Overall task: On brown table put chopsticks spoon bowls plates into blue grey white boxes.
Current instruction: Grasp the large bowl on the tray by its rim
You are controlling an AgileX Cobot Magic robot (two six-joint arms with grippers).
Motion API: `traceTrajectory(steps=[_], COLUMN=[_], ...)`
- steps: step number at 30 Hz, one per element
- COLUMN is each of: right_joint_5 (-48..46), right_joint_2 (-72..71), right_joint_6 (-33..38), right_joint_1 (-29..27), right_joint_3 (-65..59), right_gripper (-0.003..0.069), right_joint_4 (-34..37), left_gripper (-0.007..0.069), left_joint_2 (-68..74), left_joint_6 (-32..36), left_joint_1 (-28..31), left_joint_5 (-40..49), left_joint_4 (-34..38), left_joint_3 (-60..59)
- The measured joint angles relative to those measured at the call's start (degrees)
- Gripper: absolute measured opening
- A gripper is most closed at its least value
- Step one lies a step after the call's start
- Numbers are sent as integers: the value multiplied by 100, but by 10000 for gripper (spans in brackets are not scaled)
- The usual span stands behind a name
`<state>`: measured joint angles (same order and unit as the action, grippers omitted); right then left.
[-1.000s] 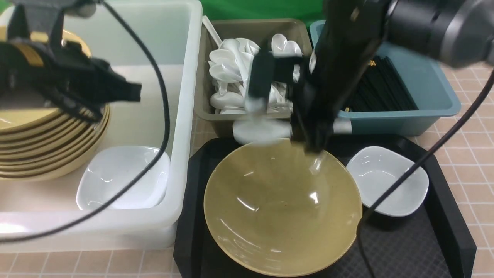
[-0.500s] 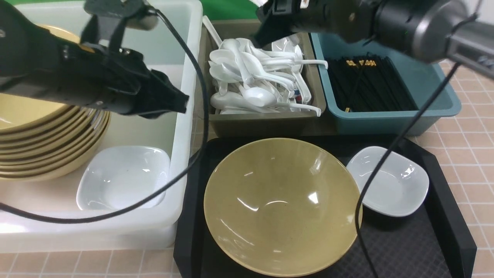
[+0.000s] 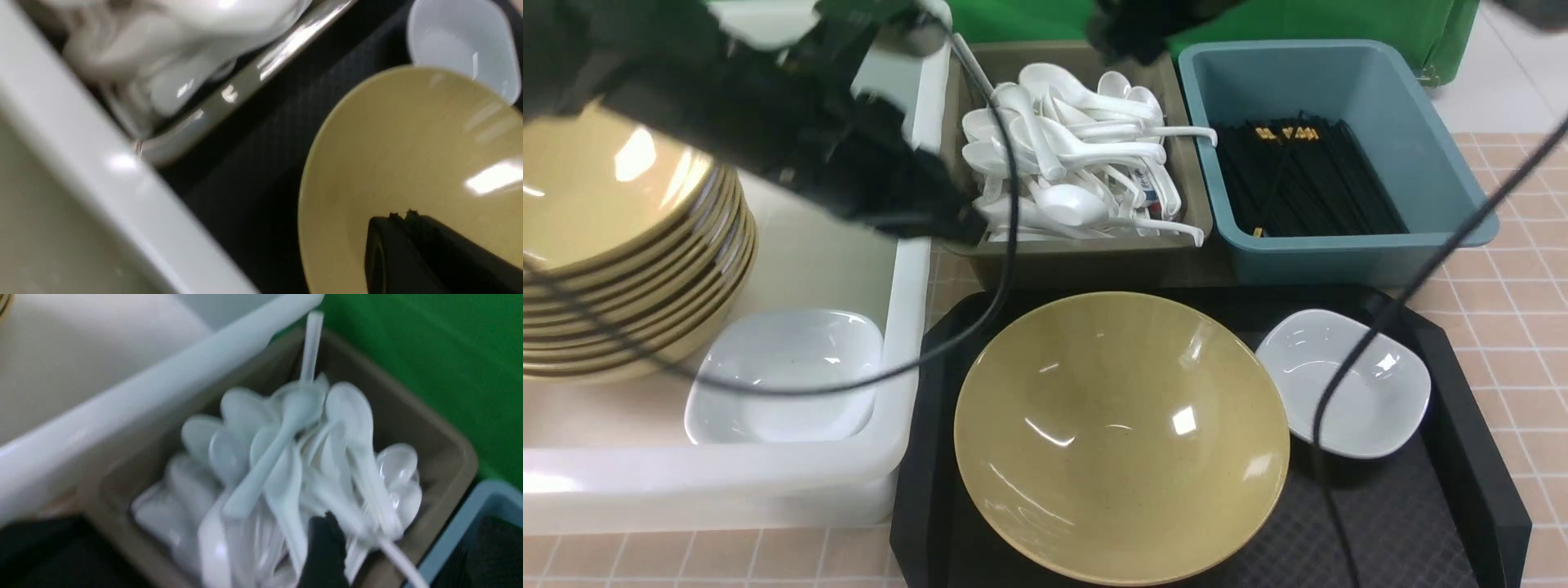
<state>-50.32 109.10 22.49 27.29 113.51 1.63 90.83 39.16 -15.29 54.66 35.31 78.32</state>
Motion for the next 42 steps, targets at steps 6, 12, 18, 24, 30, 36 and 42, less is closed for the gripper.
traceTrajectory(steps=[6, 12, 18, 24, 30, 36, 42], right_joint_5=[-1999, -2111, -2142, -2134, -2109, -2075, -2069], right_joint_2=[-323, -1184, -1899, -2066, -2001, -1896, -1896], right_joint_6=[176, 309, 654, 716, 730, 736, 816], right_joint_1=[-50, -88, -94, -94, -94, -94, -94], right_joint_3=[-227, -1265, -1794, -1952, -1957, -1974, -1974], right_gripper=[206, 73, 54, 54, 58, 59, 63], right_joint_4=[-6, 392, 594, 526, 513, 513, 513], left_gripper=[62, 281, 438, 481, 466, 250, 95], left_joint_2=[735, 1340, 1708, 2060, 2356, 2631, 2398], left_joint_6=[-273, -882, -1221, -1618, -1894, -2059, -2077], left_joint_1=[-655, -1283, -1546, -1557, -1557, -1565, -1548], left_joint_5=[176, 881, 660, 261, 388, 747, 1050], left_joint_4=[-677, -1806, -2565, -2928, -3087, -2932, -2695], left_joint_3=[1037, 1393, 1398, 1398, 1398, 1398, 1445])
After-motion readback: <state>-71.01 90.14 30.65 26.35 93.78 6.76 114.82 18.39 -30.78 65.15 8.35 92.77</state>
